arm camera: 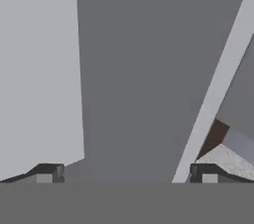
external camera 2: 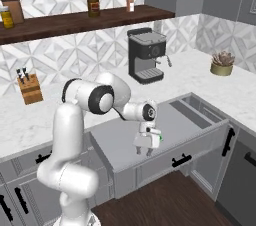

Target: Pick up the knife from the drawer and place it on the cutting board. Then place the meat from the plate to the cutting board.

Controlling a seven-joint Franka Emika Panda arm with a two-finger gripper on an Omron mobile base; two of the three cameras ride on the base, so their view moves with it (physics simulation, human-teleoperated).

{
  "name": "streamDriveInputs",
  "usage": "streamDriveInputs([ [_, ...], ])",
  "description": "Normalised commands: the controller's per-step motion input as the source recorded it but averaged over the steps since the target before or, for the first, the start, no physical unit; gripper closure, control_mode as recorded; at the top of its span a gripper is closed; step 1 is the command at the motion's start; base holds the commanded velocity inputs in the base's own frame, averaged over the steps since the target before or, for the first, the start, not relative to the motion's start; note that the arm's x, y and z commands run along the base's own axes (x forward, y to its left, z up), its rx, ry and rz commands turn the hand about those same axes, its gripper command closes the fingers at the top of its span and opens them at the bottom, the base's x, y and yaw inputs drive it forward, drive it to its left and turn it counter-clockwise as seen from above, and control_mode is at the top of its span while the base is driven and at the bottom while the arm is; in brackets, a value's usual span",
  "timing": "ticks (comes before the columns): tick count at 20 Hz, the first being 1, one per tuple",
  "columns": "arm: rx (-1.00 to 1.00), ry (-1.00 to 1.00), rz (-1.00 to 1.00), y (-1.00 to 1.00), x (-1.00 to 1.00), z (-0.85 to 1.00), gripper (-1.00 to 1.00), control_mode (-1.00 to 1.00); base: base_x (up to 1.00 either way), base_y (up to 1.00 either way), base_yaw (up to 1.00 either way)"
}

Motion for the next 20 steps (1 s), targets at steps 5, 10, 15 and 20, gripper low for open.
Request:
streamDriveInputs([
  [5, 0.11, -0.24, 0.00, -1.00, -1.00, -0.05, -1.00, -1.00, 0.00, 0.00, 0.00],
  [10, 0.18, -0.41, 0.00, -0.62, -0.24, 0.48, -1.00, -1.00, 0.00, 0.00, 0.00],
  [15, 0.09, -0.28, -0.21, -0.07, 0.92, 0.82, -1.00, -1.00, 0.00, 0.00, 0.00],
  [20, 0.07, -0.06, -0.35, 0.03, 1.00, 0.11, -1.00, -1.00, 0.00, 0.00, 0.00],
])
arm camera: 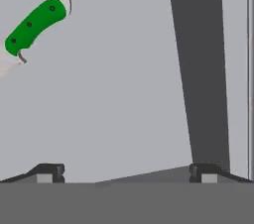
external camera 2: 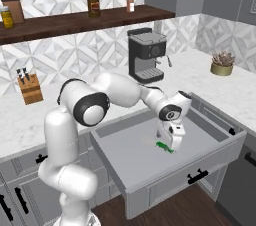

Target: Pick up the knife from the drawer and place it on the cutting board. Then place the meat from the plate to the cutting board.

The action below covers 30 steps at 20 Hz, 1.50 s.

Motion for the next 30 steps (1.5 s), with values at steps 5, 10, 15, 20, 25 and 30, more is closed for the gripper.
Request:
streamDriveInputs([
  [5, 0.01, 0.13, -0.40, -0.01, 0.96, -0.70, -1.00, -1.00, 0.00, 0.00, 0.00],
  [10, 0.00, 0.05, -0.26, -0.19, 0.78, -0.73, -1.00, -1.00, 0.00, 0.00, 0.00],
  [15, 0.00, 0.00, -0.13, -0.11, 0.25, -0.57, -1.00, -1.00, 0.00, 0.00, 0.00],
  [20, 0.00, -0.03, -0.06, 0.00, 0.00, -0.50, -1.00, -1.00, 0.00, 0.00, 0.00],
  [25, 0.00, -0.04, -0.02, 0.00, 0.00, -0.40, -1.00, -1.00, 0.00, 0.00, 0.00],
  [30, 0.00, -0.21, -0.07, -0.11, 0.06, 0.05, -1.00, -1.00, 0.00, 0.00, 0.00],
])
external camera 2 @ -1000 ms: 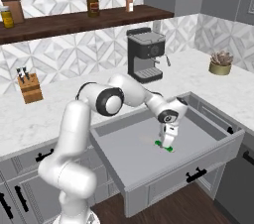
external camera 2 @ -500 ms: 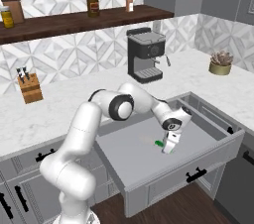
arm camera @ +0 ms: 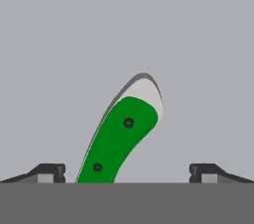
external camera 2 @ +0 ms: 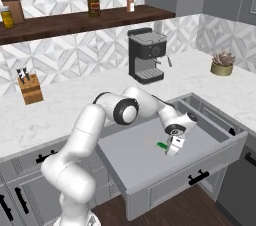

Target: Pick up the knife from the drawer and place it on the cutting board. Then place the meat from the plate to the cutting board.

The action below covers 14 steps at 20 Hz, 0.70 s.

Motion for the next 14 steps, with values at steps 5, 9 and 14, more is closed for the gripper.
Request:
streamDriveInputs([
  [5, 0.00, -0.07, -0.11, 0.00, 0.42, -0.31, -1.00, -1.00, 0.00, 0.00, 0.00],
  [9, 0.00, 0.00, -0.09, 0.00, 0.28, -0.57, -1.00, -1.00, 0.00, 0.00, 0.00],
  [14, 0.00, -0.01, -0.04, 0.00, -0.06, -0.37, 1.00, -1.00, 0.00, 0.00, 0.00],
])
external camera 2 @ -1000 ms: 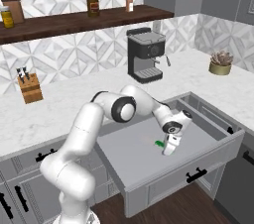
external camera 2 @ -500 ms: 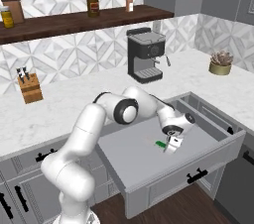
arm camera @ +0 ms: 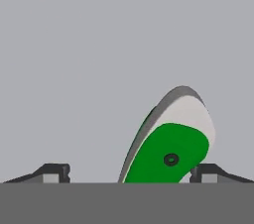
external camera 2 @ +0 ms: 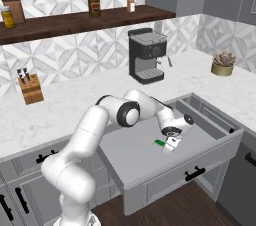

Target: Pick up the knife from the drawer and place it on the cutting board. Then place the meat from the plate to the cutting board.

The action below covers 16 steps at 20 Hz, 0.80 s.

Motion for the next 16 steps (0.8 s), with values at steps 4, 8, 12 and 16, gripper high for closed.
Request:
streamDriveInputs([
  [4, -0.04, -0.02, -0.03, 0.00, -0.59, -0.46, 1.00, -1.00, 0.00, 0.00, 0.00],
  [8, -0.06, 0.00, 0.00, 0.13, -0.20, -0.12, 1.00, -1.00, 0.00, 0.00, 0.00],
  [12, 0.00, -0.02, -0.01, -0.01, -0.79, 0.72, 1.00, -1.00, 0.00, 0.00, 0.00],
  [16, -0.04, -0.04, 0.01, -0.01, -0.84, 1.00, 1.00, -1.00, 0.00, 0.00, 0.00],
])
